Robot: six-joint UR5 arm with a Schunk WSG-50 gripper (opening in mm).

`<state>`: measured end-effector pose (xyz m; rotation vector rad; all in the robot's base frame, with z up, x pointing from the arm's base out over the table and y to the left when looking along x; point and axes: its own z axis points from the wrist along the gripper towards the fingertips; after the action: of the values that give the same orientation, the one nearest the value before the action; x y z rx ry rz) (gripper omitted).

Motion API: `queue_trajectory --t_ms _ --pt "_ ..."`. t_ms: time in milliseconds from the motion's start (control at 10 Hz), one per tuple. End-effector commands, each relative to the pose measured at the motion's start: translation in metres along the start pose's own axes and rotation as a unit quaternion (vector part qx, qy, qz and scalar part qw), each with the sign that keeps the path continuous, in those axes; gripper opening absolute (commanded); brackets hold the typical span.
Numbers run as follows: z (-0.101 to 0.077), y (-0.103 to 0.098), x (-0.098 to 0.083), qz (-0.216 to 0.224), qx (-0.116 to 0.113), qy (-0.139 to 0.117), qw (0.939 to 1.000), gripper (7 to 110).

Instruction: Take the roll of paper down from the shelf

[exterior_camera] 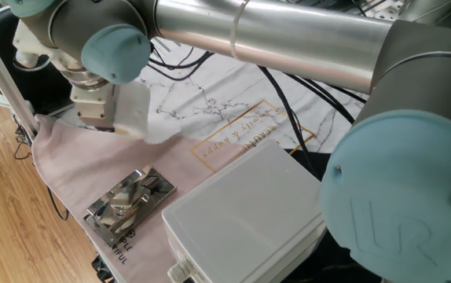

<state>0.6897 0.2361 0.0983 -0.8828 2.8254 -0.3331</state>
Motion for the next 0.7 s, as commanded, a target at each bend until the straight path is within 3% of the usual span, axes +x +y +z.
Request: queue_trajectory --t_ms 0,200,400,600 --pt "-0.004 0.0354 -0.0098 0.127 -0.076 -0.01 0.9889 66" --pt "-0.0028 0.0274 -0.0041 0.102 -0.058 -0.002 0.9931 66" --pt "-0.0026 0.0256 -0.0027 0.081 -0.054 -0.001 0.9953 66" --pt "-0.0028 0.0275 -0.0046 0.086 -0.058 -0.004 0.9945 66"
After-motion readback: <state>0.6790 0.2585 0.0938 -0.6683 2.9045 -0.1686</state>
